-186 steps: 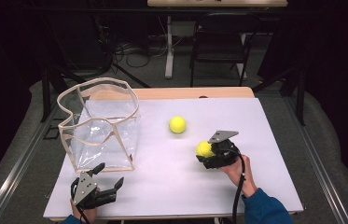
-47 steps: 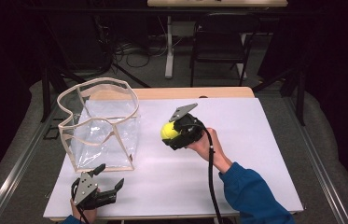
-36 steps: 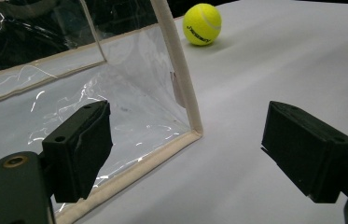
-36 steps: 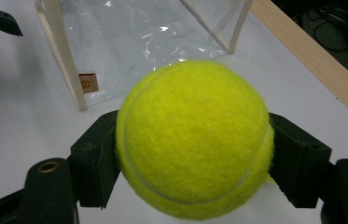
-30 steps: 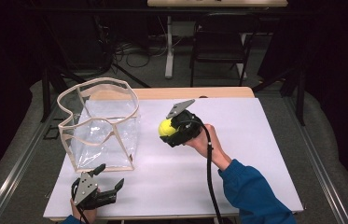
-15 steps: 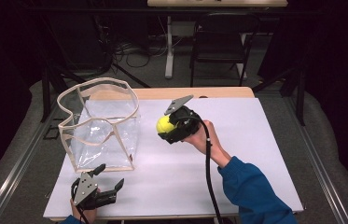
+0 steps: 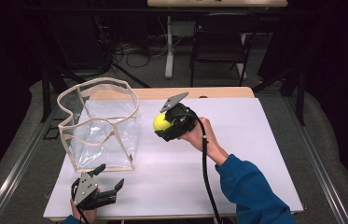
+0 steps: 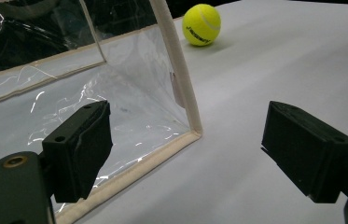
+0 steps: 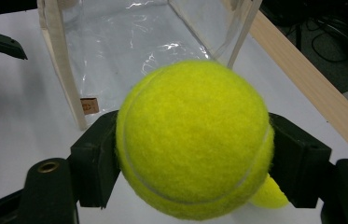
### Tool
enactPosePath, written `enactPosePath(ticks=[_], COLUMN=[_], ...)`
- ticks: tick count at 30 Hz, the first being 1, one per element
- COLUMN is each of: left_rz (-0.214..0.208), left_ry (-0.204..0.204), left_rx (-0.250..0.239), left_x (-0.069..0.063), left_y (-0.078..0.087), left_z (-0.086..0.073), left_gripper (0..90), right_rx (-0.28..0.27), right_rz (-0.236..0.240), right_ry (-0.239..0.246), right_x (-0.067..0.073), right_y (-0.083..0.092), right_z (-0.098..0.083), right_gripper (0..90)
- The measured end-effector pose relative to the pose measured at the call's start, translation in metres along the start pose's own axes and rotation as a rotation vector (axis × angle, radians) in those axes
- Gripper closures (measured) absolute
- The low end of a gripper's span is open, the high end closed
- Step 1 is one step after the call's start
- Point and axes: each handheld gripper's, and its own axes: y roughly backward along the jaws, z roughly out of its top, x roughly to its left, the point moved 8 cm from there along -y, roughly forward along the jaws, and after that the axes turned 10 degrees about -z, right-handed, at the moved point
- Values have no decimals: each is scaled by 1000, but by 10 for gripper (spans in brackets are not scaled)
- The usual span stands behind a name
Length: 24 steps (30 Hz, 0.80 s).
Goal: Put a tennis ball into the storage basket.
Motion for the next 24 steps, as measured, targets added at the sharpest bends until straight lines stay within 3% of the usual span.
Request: enactPosePath(ticks=[24], left_rz=[0], left_ry=[-1], left_rx=[-1], left_x=[0], left_y=[0], left_z=[0], left_gripper=[160], right_rx=[-28], right_rz=[-14], right_ry=[15], right_x=[-5], right_y=[10], right_z=[22], right_gripper=[260])
